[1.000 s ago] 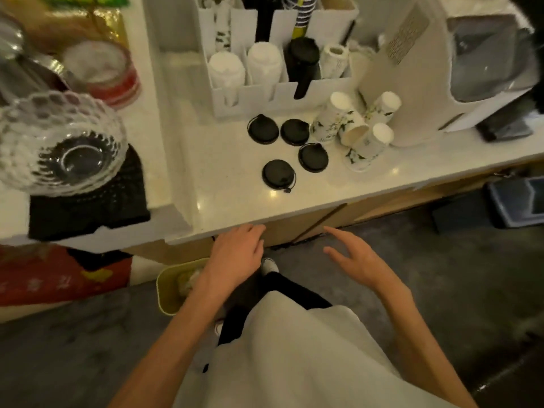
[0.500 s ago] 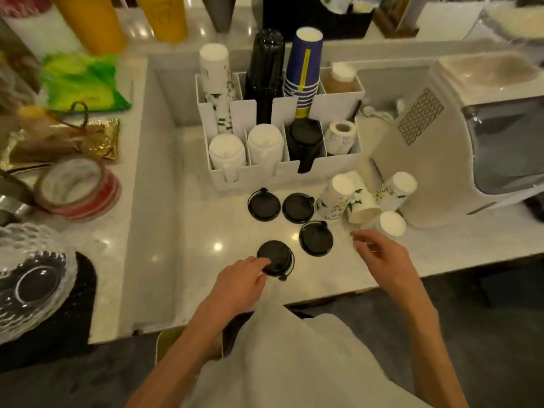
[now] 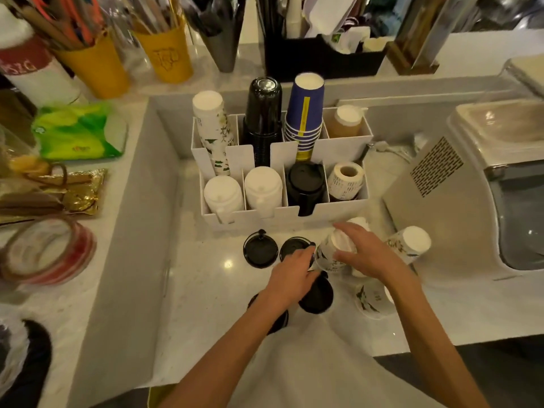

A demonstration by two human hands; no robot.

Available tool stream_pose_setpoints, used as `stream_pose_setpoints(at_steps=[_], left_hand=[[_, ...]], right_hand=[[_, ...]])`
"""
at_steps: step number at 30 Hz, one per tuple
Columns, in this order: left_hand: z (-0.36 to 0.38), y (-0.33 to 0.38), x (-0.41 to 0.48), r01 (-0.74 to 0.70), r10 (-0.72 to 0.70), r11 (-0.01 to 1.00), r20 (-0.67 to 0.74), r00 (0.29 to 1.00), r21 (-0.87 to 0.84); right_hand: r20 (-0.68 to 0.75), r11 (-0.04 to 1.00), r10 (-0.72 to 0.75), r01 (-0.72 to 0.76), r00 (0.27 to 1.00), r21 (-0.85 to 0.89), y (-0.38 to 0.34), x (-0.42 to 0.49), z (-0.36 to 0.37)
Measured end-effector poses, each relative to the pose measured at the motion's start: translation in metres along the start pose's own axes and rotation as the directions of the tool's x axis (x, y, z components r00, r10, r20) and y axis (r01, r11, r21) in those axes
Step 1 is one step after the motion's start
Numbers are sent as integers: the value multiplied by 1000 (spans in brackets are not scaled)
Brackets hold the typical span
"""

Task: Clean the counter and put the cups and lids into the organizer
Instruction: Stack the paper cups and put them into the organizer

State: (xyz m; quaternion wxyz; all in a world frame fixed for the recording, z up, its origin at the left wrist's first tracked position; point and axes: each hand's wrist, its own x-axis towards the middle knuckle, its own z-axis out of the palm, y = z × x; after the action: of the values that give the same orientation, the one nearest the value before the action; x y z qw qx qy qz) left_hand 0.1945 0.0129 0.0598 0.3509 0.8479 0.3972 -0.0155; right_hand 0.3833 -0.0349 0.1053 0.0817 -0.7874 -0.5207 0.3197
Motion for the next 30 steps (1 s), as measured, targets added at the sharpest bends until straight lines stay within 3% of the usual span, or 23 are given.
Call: stream_pose_setpoints(at_steps=[5,10,13,18,23,28,30], left_hand=[[16,11,19,-41,40,997,-18,999,-63],[23,11,22,-10,5,965,-21,1000,-261],[18,12,20,-47,30,887,-45,999,-459],[-2,-9,0,-79,-36,716,-150,988,-693],[-7,-72,-44,-64,-218,707,-302,928,-705],[-15,-137,-85,119,-420,844,-507,752,-523],[-10,-153,-95,130,-438,844,-530,726,-520]], right_hand=[[-118,988,-116,127,986,89,1,-6,12],[-179,987,-153,158,972,14,-5,-13,10],[-244,981,-193,196,950,-13,-12,-19,-5],[-245,928,-296,339,923,155,-54,-22,-26],[-106,853,-470,482,876,198,-117,-9,19],[-18,832,-546,544,838,107,-185,-4,117],[36,834,-550,547,835,71,-199,-2,143]])
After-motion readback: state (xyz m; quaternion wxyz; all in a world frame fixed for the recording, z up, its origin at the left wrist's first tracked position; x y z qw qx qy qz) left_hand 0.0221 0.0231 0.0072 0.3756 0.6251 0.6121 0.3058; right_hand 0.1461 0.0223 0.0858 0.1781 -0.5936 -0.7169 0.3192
